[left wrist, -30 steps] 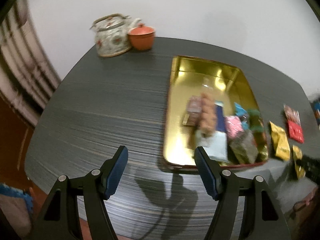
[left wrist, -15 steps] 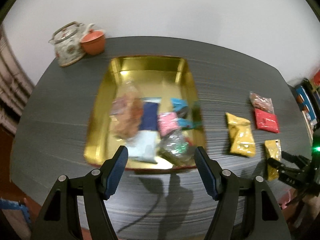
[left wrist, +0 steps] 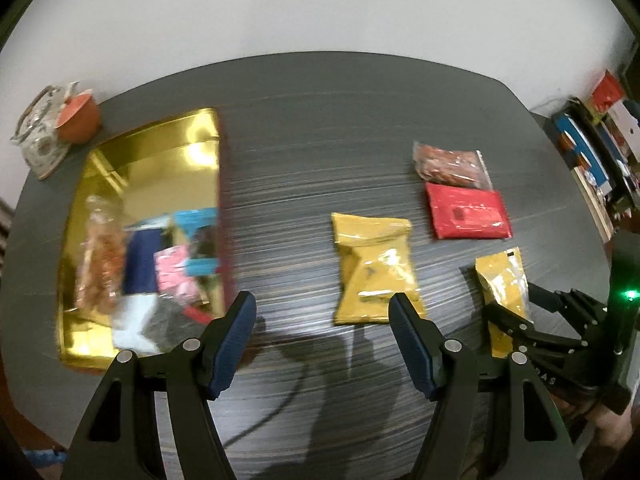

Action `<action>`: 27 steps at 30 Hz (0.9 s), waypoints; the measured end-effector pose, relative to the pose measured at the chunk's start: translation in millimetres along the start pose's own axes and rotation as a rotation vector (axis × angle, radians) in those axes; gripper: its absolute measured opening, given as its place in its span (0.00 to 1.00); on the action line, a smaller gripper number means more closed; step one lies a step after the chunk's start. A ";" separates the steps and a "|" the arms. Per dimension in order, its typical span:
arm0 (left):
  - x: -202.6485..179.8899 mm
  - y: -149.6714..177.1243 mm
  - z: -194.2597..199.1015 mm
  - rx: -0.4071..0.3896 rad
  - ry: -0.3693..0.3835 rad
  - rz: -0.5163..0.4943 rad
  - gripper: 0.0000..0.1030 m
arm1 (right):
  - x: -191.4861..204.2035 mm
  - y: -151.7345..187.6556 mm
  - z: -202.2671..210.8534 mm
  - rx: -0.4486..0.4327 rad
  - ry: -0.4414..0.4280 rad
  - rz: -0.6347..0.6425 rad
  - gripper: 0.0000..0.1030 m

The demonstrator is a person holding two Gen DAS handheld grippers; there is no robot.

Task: Organize snacks
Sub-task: 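Grasp the yellow pillow packet with the left gripper while the right holds the silver-strip packet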

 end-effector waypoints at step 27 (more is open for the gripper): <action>-59.7 -14.8 -64.5 0.138 -0.014 -0.075 0.67 | -20.2 -20.0 -2.1 -0.048 0.022 -0.039 0.54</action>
Point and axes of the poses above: each gripper's, at about its wrist camera, not at the fingertips, and z roughly against the way its jaws point, x to its left, y to its underside, the point moved 5 cm from there along -z, roughly the way its jaws point, and after that the axes turned 15 degrees about -y, right-handed, at the moved point
